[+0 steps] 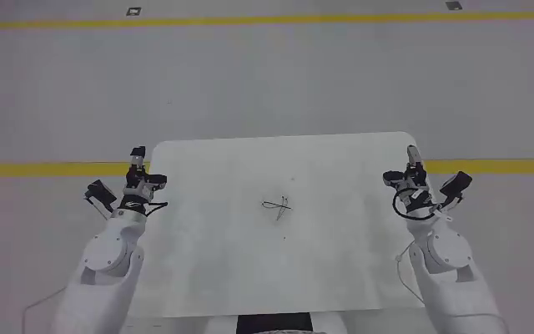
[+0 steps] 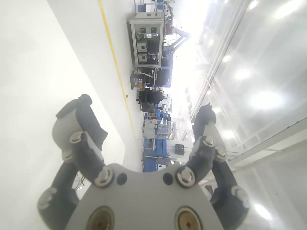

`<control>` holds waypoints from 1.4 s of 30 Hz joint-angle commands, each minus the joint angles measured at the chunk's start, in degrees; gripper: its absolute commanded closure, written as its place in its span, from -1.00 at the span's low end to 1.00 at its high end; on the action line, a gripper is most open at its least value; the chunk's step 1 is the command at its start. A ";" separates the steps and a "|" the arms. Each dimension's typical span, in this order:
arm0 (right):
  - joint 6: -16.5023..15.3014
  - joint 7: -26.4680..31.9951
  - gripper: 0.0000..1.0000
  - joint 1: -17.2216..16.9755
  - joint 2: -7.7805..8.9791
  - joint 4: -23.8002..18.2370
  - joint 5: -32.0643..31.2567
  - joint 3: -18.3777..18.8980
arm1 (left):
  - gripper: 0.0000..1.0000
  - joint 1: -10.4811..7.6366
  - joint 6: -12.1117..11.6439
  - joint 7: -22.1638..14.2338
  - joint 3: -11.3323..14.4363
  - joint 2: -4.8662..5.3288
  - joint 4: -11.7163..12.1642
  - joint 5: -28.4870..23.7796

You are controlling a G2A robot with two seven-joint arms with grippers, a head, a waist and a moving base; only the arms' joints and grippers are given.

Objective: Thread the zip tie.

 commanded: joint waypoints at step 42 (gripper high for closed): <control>-0.32 19.42 -1.00 13.71 0.45 2.91 -23.91 -10.87 | -1.00 0.00 0.00 0.00 0.00 0.00 0.00 0.00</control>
